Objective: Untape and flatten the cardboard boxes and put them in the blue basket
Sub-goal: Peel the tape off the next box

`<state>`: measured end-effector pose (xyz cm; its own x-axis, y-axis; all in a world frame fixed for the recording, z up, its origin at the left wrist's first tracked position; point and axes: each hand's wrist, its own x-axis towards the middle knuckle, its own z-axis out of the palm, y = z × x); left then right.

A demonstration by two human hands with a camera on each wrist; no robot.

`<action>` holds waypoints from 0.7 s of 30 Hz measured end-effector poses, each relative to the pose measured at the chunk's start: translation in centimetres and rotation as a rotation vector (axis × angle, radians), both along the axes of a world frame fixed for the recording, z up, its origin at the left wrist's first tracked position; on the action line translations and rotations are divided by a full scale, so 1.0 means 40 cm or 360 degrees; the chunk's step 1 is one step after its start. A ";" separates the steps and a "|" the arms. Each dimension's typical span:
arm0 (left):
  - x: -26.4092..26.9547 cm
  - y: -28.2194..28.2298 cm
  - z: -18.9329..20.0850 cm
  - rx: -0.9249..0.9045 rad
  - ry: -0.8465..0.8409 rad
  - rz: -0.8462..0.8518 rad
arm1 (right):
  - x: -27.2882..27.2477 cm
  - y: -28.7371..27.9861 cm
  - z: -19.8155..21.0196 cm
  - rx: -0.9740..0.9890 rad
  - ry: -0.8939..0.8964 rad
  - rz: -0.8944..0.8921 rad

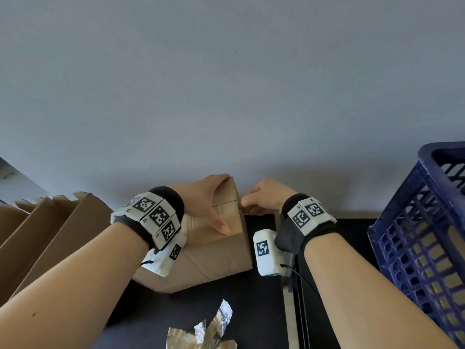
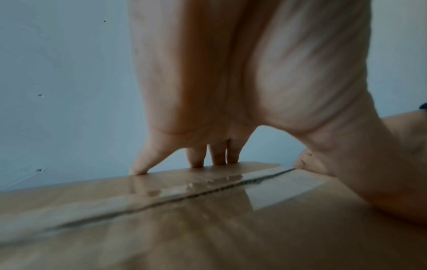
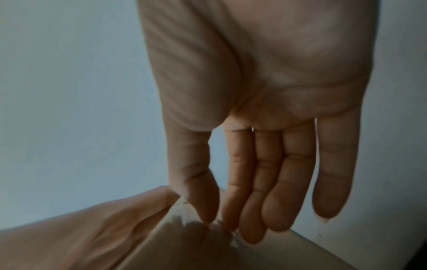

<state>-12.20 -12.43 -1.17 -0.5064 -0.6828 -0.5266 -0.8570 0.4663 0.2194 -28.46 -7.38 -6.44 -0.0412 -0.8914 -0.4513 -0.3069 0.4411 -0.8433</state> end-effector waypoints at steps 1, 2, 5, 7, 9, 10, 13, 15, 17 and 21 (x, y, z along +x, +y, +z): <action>0.001 0.000 -0.001 -0.0001 0.0008 0.0001 | 0.000 -0.001 -0.003 0.0029 -0.0031 -0.0007; 0.002 0.001 -0.003 -0.0003 0.0017 0.0003 | 0.001 -0.001 -0.007 0.0059 -0.0066 -0.0033; 0.004 0.004 -0.008 -0.0018 0.0048 0.0003 | 0.005 0.016 -0.024 0.0169 -0.0327 -0.0176; 0.005 0.005 -0.008 -0.0018 0.0069 0.0013 | 0.007 0.026 -0.024 0.0173 -0.0517 -0.0262; 0.006 0.005 -0.007 -0.0013 0.0069 0.0031 | 0.015 0.025 -0.017 0.0111 -0.0435 -0.0270; 0.006 0.005 -0.006 -0.0015 0.0063 0.0040 | 0.023 0.023 -0.013 0.0076 -0.0323 -0.0274; 0.007 0.016 -0.001 -0.0046 0.0039 0.0052 | 0.043 0.023 -0.012 -0.0018 -0.0123 -0.0322; 0.007 0.027 0.005 -0.0084 0.0011 0.0049 | 0.050 0.026 -0.015 -0.0037 -0.0135 -0.0328; 0.006 0.035 0.009 -0.0142 -0.0025 0.0037 | 0.053 0.026 -0.014 -0.0083 -0.0111 -0.0340; 0.013 0.048 0.011 -0.0174 -0.0030 0.0054 | 0.059 0.024 -0.004 -0.0096 -0.0041 -0.0360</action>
